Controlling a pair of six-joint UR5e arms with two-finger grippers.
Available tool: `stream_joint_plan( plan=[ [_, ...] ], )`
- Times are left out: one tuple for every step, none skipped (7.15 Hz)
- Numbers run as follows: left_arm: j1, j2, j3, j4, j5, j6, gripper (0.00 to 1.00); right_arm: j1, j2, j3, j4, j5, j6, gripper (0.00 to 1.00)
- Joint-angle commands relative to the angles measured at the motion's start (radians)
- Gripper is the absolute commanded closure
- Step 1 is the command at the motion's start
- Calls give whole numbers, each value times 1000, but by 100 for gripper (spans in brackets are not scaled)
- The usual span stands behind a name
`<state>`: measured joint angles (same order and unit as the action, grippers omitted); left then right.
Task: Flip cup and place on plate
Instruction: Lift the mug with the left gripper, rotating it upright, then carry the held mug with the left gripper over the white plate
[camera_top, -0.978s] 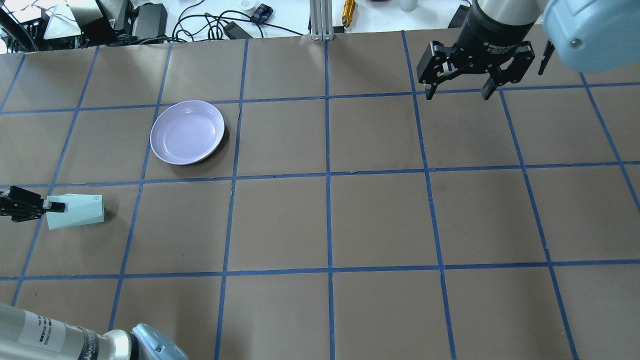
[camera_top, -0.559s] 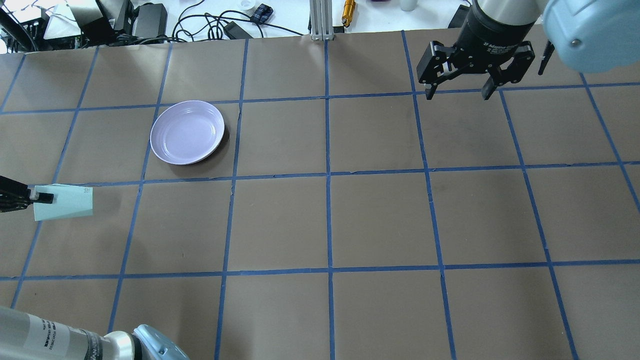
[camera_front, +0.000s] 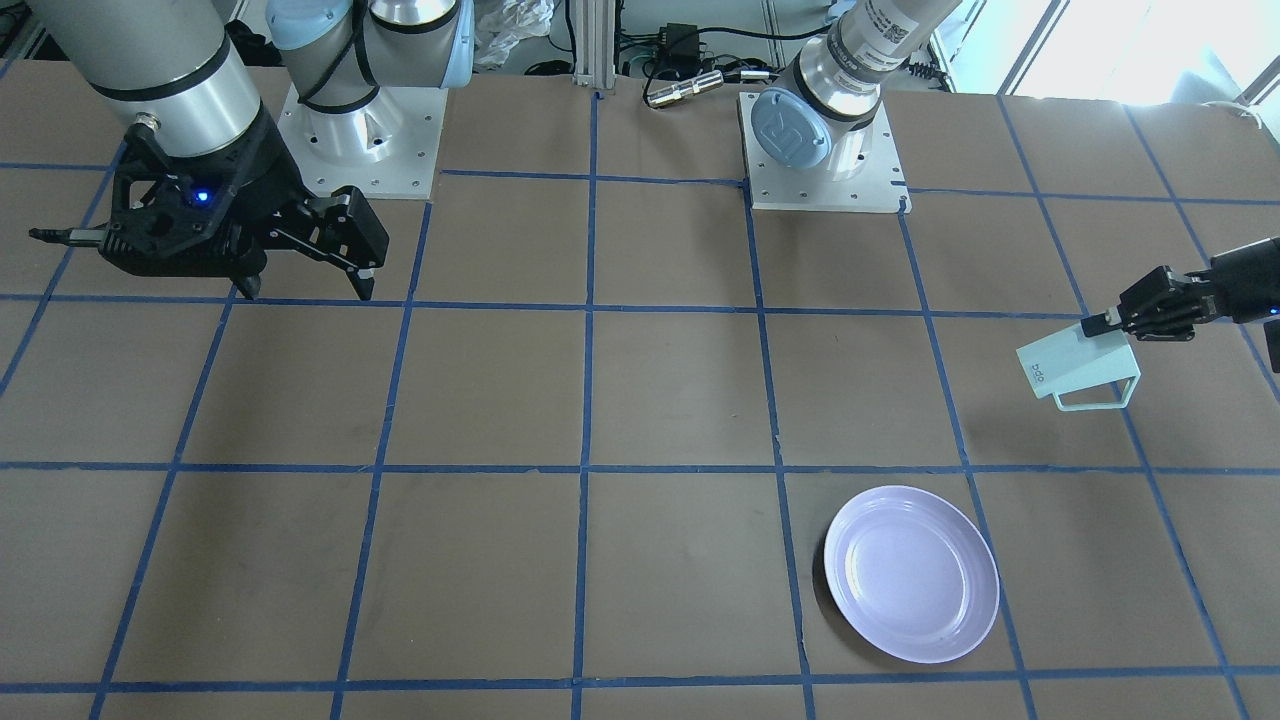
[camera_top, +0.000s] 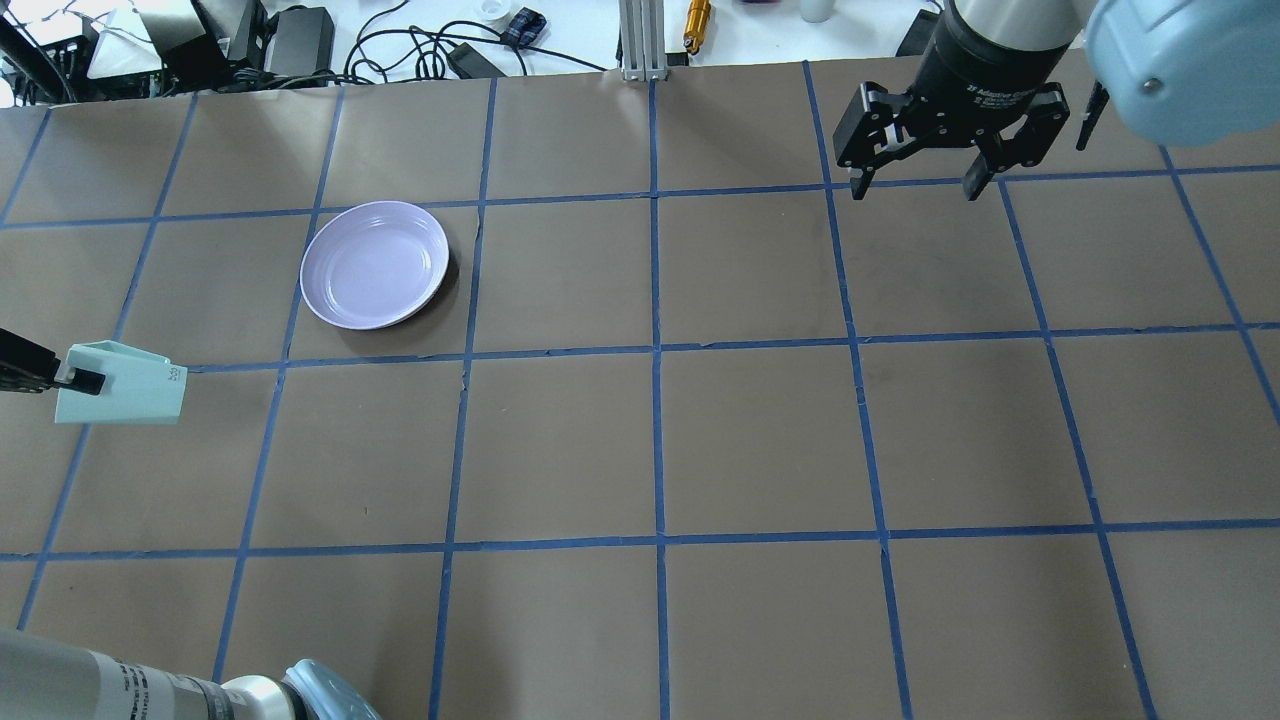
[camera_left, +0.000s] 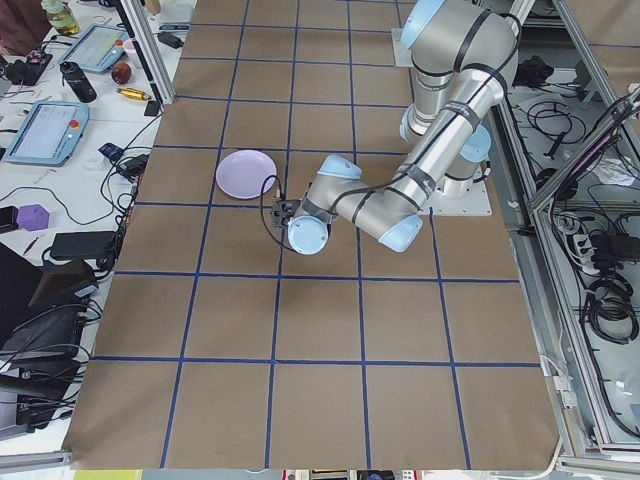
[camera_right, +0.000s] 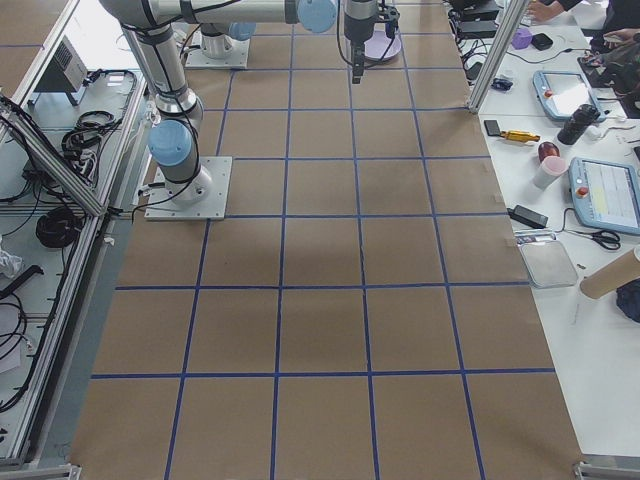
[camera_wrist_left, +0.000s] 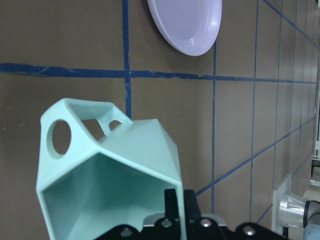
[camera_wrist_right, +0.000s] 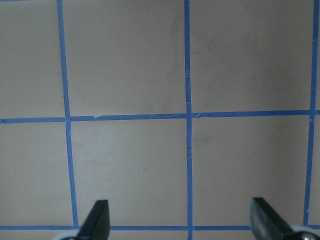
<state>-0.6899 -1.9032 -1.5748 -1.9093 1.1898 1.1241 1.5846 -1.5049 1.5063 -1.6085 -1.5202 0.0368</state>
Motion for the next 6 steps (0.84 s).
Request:
stream_joint_plan(
  plan=[
    [-107,64,5,54,83,-94,100,0,0,0,-1,0,0,0],
    [-156,88,6,84,124,-156,100,0,0,0,-1,0,0,0],
    [-211,108,4,131,143,-190,100,0,0,0,-1,0,0,0],
    [-280,125,4,194,180,-275,100,0,0,0,-1,0,0,0],
    [-348,145,4,238,233,-329,100,0,0,0,-1,0,0,0],
    [-406,153,4,298,243,-339,100,0,0,0,-1,0,0,0]
  ],
)
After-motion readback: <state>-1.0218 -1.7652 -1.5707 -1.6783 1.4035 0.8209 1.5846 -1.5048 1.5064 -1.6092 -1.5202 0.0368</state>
